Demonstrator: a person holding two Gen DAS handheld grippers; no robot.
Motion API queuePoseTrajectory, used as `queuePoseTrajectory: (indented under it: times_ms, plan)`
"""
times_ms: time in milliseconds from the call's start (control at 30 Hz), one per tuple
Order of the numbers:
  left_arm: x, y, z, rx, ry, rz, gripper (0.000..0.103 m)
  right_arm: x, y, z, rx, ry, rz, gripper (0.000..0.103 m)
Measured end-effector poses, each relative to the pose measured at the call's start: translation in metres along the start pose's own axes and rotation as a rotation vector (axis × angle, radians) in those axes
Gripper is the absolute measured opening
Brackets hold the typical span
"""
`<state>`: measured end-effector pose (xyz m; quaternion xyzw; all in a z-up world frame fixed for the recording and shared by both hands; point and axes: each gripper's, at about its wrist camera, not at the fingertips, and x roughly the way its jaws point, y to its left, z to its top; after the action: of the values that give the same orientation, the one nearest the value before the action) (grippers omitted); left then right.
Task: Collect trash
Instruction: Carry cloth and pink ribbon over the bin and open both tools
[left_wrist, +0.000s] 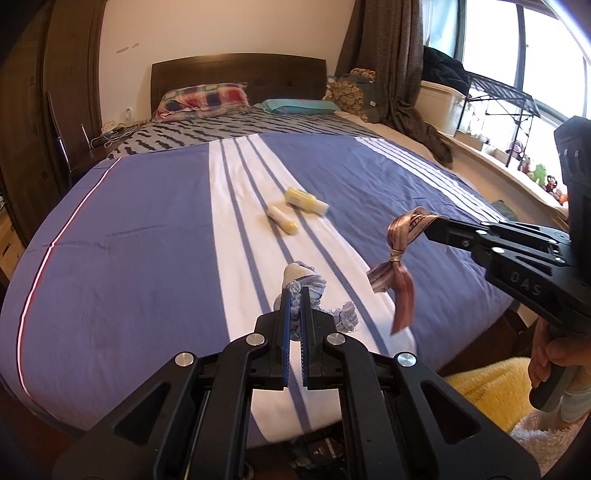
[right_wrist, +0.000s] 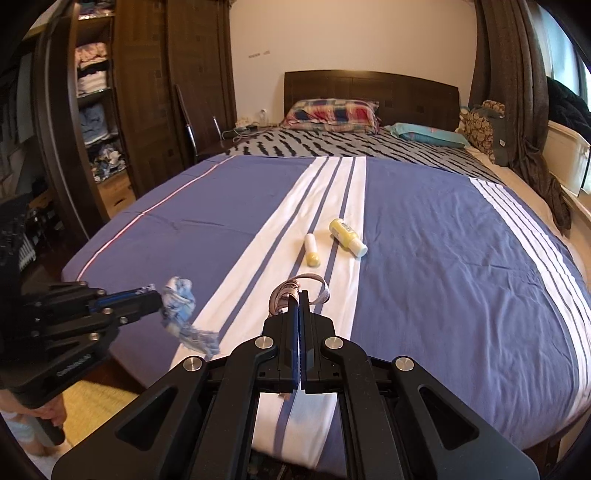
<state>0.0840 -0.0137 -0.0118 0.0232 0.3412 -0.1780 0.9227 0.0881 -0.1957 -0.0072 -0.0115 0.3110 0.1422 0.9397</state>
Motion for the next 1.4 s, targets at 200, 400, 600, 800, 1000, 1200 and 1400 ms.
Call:
queuePoseTrajectory:
  times_ms: [200, 400, 600, 800, 1000, 1200, 1400]
  plan:
    - [-0.020, -0.014, -0.030, 0.006, 0.007, -0.020, 0.003, -0.036, 0.007, -0.033, 0.010, -0.016, 0.015, 0.002]
    - [-0.031, -0.025, -0.061, 0.007, 0.024, -0.038, 0.003, -0.050, 0.011, -0.068, 0.023, 0.003, 0.034, 0.002]
    - [-0.022, -0.034, -0.097, -0.001, 0.086, -0.065, 0.003, -0.047, 0.010, -0.103, 0.047, 0.057, 0.054, 0.002]
    - [0.000, -0.032, -0.137, -0.038, 0.177, -0.091, 0.003, -0.025, 0.009, -0.141, 0.058, 0.160, 0.063, 0.002]
    - [0.031, -0.027, -0.170, -0.070, 0.272, -0.110, 0.003, 0.006, 0.008, -0.176, 0.069, 0.276, 0.059, 0.002]
    - [0.061, -0.021, -0.200, -0.094, 0.365, -0.116, 0.003, 0.036, 0.008, -0.207, 0.094, 0.374, 0.081, 0.002]
    - [0.100, -0.020, -0.228, -0.096, 0.478, -0.121, 0.003, 0.065, 0.010, -0.233, 0.124, 0.471, 0.095, 0.002]
